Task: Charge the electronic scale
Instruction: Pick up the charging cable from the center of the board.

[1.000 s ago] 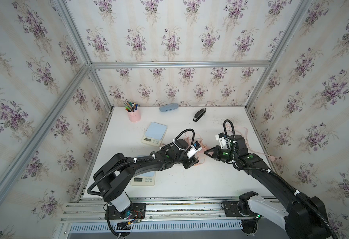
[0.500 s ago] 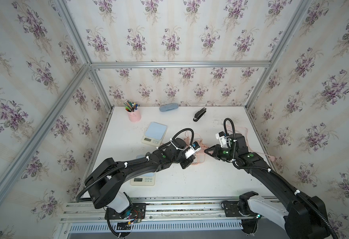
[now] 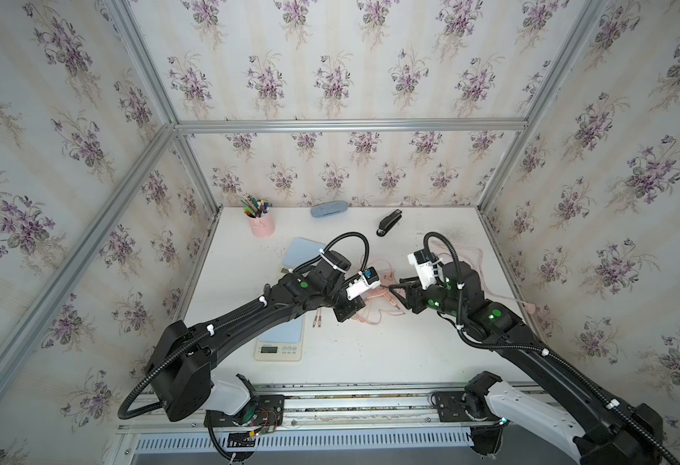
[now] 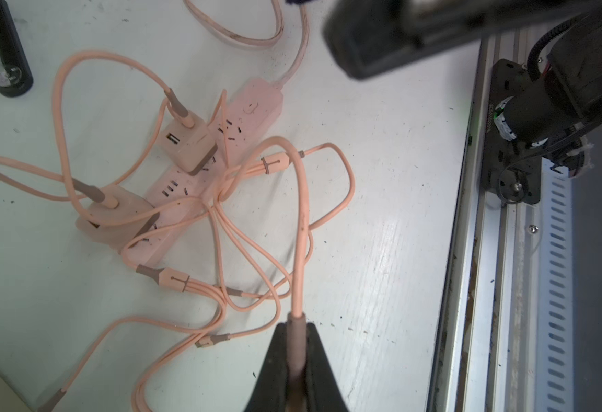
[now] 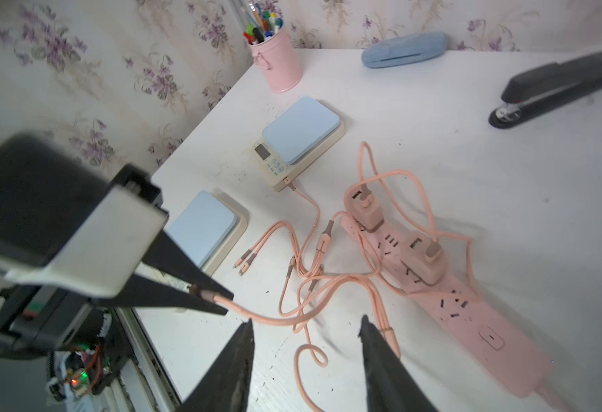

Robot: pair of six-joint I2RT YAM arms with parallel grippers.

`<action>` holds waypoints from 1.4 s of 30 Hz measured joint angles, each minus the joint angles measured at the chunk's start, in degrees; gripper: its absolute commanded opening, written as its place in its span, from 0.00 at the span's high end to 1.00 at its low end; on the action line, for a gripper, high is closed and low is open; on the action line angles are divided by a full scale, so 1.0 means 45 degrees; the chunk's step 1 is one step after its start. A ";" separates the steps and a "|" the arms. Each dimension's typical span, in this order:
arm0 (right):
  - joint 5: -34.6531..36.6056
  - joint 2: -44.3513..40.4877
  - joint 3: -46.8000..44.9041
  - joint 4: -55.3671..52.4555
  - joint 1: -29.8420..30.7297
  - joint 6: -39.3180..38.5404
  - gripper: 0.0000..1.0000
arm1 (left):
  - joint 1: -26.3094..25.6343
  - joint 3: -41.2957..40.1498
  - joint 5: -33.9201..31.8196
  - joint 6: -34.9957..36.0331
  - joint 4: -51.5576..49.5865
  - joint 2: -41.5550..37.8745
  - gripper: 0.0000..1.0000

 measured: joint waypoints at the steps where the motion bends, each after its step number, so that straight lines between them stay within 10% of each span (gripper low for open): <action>1: 0.0486 -0.0044 -0.0102 0.0194 0.0515 -0.0491 0.51 | 0.0160 0.0039 0.0214 0.0000 -0.0238 -0.0063 1.00; 12: 0.4085 0.0709 -0.0379 0.1734 0.3589 -0.5799 0.49 | 0.1214 0.0180 0.2535 0.0117 -0.2093 -0.0865 1.00; 27: 0.4459 0.2589 0.0384 0.2171 0.4736 -0.9962 0.52 | 0.1496 0.0238 0.3609 0.0112 -0.2628 -0.0529 1.00; 30: 0.4226 0.2715 0.0374 0.2210 0.4789 -1.0486 0.65 | 0.1588 0.0243 0.3842 0.0097 -0.2647 -0.0525 0.99; 33: 0.4017 0.2963 0.0525 0.2210 0.4813 -1.0797 0.99 | 0.1651 0.0243 0.4031 0.0083 -0.2681 -0.0525 0.99; 35: 0.3866 0.3157 0.0665 0.2191 0.4809 -1.0914 1.00 | 0.1661 0.0277 0.4041 -0.0034 -0.2720 -0.0525 0.97; 39: 0.3643 0.3361 0.0743 0.2108 0.4813 -1.1006 1.00 | 0.1715 0.0316 0.3949 -0.0267 -0.2822 -0.0690 0.47; 42: 0.3395 0.3303 0.0656 0.1953 0.4813 -1.0909 1.00 | 0.2098 0.0355 0.3589 -0.0913 -0.2671 -0.1224 0.35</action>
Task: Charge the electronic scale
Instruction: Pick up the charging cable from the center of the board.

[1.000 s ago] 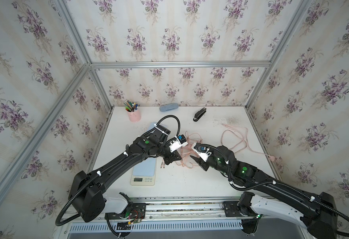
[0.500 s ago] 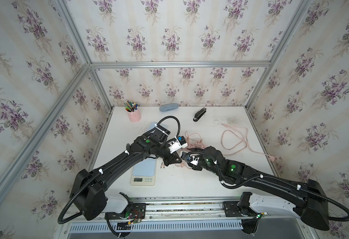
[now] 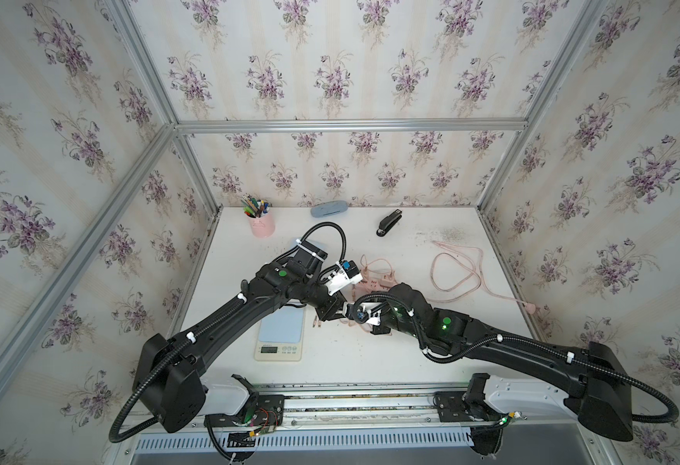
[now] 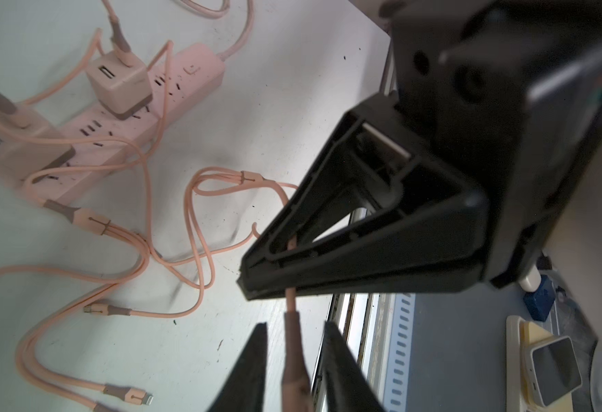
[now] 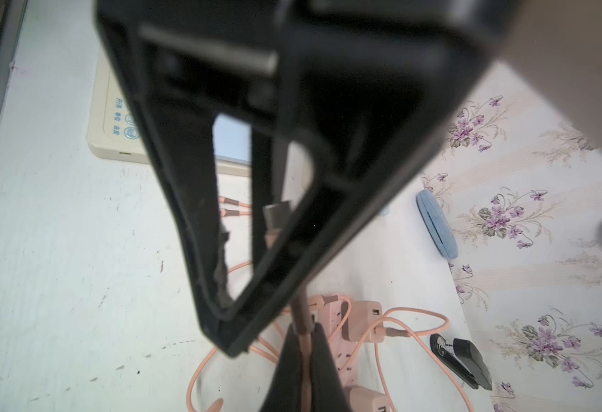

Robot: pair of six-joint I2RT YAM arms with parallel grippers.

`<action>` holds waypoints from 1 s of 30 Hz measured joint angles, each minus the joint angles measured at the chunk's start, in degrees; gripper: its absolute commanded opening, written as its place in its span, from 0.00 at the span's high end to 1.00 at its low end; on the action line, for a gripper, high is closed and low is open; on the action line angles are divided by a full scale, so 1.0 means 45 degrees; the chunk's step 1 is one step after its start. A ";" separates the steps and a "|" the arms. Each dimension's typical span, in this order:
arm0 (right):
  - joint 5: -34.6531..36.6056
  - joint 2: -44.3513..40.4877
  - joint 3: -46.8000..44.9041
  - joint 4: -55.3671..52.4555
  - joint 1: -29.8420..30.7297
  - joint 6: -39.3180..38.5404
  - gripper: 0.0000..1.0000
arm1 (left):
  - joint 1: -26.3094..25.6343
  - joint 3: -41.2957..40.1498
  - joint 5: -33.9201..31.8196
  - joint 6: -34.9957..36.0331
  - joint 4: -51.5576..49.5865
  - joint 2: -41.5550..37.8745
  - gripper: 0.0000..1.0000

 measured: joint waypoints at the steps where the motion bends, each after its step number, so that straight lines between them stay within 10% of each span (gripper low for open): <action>1: -0.0053 -0.0034 -0.0068 -0.0083 0.0000 0.0117 1.00 | 0.0248 -0.0097 -0.0102 -0.0291 0.0160 -0.0257 0.34; 11: -0.0384 0.0233 0.0228 -0.1467 0.0000 0.2283 1.00 | 0.1651 -0.3109 0.0272 -0.4673 0.4046 -0.3225 0.39; 30: 0.0971 0.1020 0.0651 -0.1477 0.0000 0.4211 1.00 | 0.1481 -0.5294 0.2093 -1.0686 0.8801 -0.1365 0.80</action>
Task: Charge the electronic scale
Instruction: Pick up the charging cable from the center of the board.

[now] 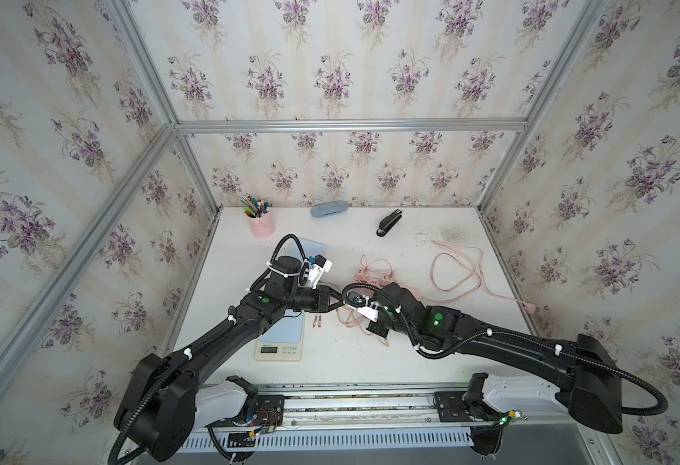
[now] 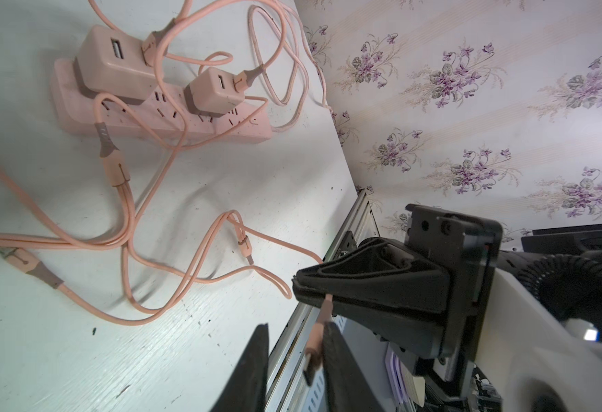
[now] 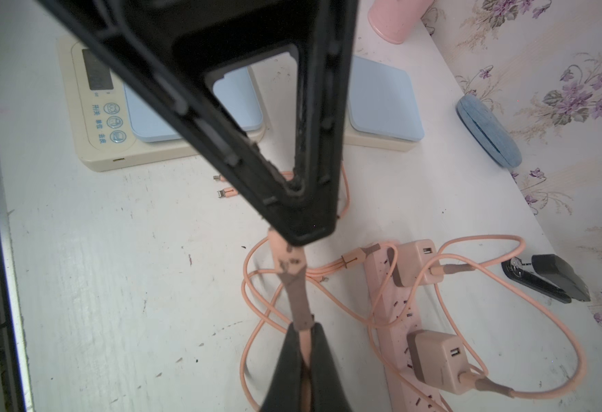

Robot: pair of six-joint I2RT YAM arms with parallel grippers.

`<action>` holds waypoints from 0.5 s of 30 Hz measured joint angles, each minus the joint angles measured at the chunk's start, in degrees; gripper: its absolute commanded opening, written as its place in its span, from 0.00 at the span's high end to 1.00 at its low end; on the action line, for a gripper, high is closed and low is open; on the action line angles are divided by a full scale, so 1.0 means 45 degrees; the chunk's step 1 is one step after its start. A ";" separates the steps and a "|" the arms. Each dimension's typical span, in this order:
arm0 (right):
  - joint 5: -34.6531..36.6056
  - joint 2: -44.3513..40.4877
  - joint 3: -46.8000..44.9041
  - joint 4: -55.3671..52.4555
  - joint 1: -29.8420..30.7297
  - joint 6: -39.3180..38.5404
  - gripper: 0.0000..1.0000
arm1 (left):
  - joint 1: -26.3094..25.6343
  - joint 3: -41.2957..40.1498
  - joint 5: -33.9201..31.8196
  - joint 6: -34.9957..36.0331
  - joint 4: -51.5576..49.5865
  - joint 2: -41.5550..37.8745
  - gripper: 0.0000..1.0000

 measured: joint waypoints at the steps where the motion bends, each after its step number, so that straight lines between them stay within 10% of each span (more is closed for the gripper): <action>1: 0.0019 0.0024 0.0000 0.0000 0.0000 0.0039 1.00 | 0.0000 0.0000 0.0073 -0.0107 0.0194 0.0073 0.82; 15: 0.0826 0.0544 0.0121 0.0141 0.0000 0.0690 0.88 | 0.0005 0.0063 0.0661 -0.0515 0.0801 0.0661 1.00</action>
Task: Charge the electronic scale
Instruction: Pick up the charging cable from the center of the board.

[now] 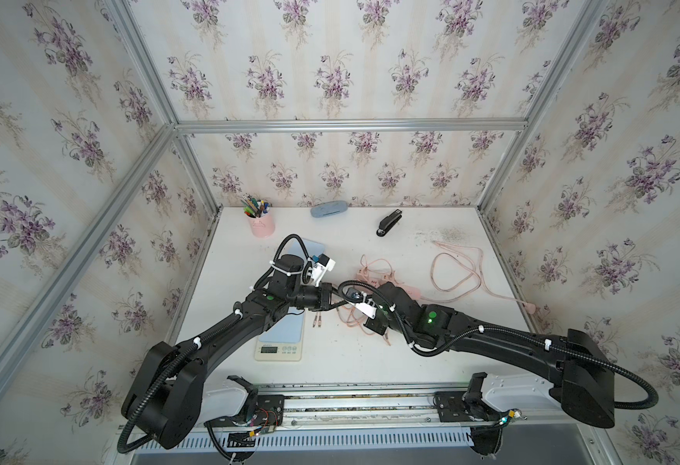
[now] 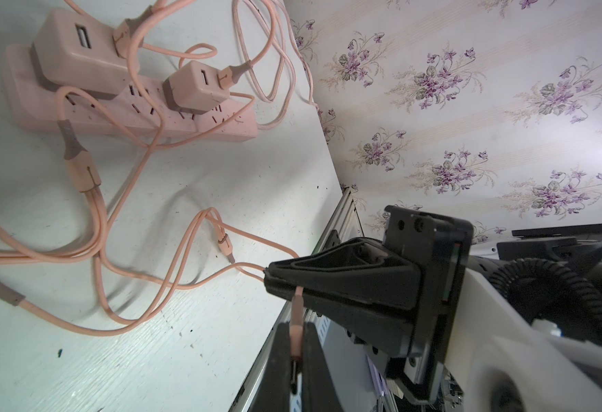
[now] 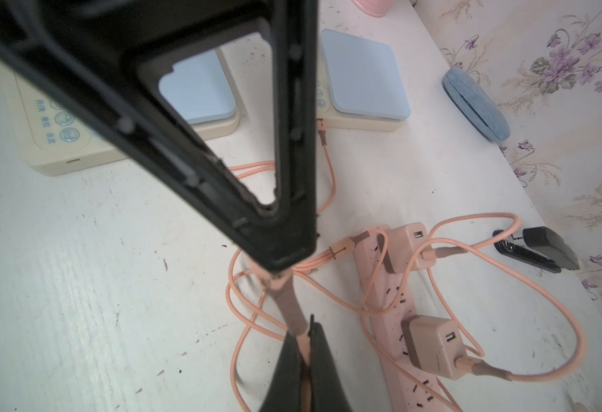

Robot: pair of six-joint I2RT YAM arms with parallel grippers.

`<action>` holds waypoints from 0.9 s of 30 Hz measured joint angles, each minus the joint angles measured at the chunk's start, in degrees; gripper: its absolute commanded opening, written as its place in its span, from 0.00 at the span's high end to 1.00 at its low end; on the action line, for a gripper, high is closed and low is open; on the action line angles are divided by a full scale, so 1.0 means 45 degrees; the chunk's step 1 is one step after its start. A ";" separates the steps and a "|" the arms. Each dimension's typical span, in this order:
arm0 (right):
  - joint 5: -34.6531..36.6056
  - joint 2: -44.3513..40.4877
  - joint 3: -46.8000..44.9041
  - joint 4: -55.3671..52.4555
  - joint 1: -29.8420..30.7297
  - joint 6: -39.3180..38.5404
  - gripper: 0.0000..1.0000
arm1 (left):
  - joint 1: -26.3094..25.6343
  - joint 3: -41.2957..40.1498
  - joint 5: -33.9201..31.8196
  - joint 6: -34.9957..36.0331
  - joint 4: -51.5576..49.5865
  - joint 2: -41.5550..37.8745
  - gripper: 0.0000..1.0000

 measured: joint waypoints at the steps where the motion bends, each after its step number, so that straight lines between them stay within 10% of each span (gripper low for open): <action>1: 0.0029 -0.0015 -0.0044 0.0068 0.0000 0.0034 0.79 | 0.0000 0.0049 0.0000 0.0005 -0.0083 -0.0005 1.00; 7: -0.0505 -0.0913 -0.0772 0.0976 0.0000 -0.0068 0.59 | 0.0160 0.0408 0.0019 0.0155 -0.0534 -0.0063 1.00; 27: -0.1787 -0.1195 -0.1078 0.2385 -0.0010 -0.2006 0.81 | 0.0253 0.0389 0.0874 0.0471 -0.1030 -0.0296 1.00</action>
